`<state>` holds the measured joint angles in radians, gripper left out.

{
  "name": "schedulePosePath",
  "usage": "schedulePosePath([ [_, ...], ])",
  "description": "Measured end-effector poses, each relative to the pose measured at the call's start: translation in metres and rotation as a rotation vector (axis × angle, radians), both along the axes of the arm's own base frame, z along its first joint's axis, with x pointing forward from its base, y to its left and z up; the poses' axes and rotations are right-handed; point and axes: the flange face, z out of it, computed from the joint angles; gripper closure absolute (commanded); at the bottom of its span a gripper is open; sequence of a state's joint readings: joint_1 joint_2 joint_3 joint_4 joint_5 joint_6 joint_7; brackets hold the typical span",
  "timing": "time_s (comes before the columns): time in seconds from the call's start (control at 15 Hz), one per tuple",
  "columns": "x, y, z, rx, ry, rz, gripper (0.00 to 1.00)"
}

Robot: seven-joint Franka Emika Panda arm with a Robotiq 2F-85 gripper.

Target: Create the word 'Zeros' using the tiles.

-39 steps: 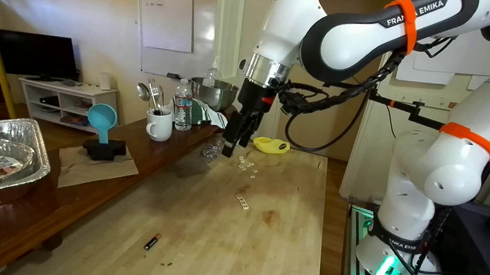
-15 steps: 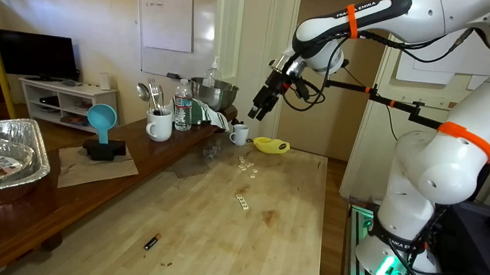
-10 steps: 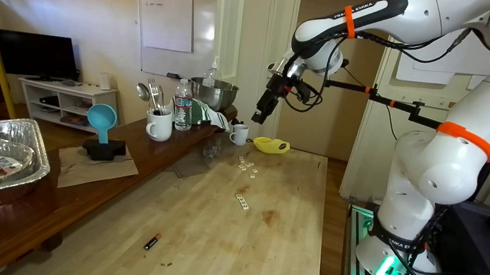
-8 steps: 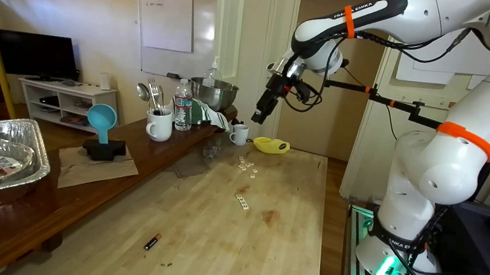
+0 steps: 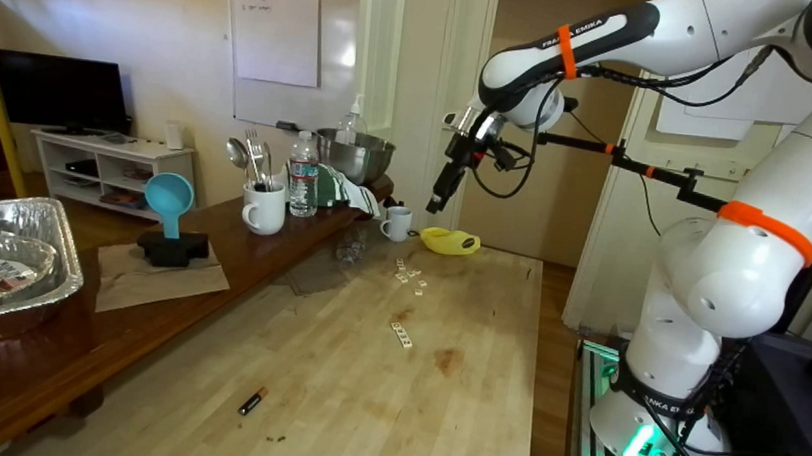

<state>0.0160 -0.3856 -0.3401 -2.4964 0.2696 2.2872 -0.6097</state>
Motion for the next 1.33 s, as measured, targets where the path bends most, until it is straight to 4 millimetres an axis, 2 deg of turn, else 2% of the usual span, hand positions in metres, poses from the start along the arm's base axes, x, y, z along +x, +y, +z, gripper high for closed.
schedulePosePath([
  [0.2,0.006,-0.022,-0.023,-0.066,0.037,0.049,0.0],
  [0.4,0.023,-0.035,-0.043,-0.126,0.025,0.091,0.0],
  [1.0,0.078,-0.045,-0.088,-0.213,0.026,0.204,0.0],
  [1.33,0.09,-0.048,-0.092,-0.217,0.035,0.2,0.0],
])
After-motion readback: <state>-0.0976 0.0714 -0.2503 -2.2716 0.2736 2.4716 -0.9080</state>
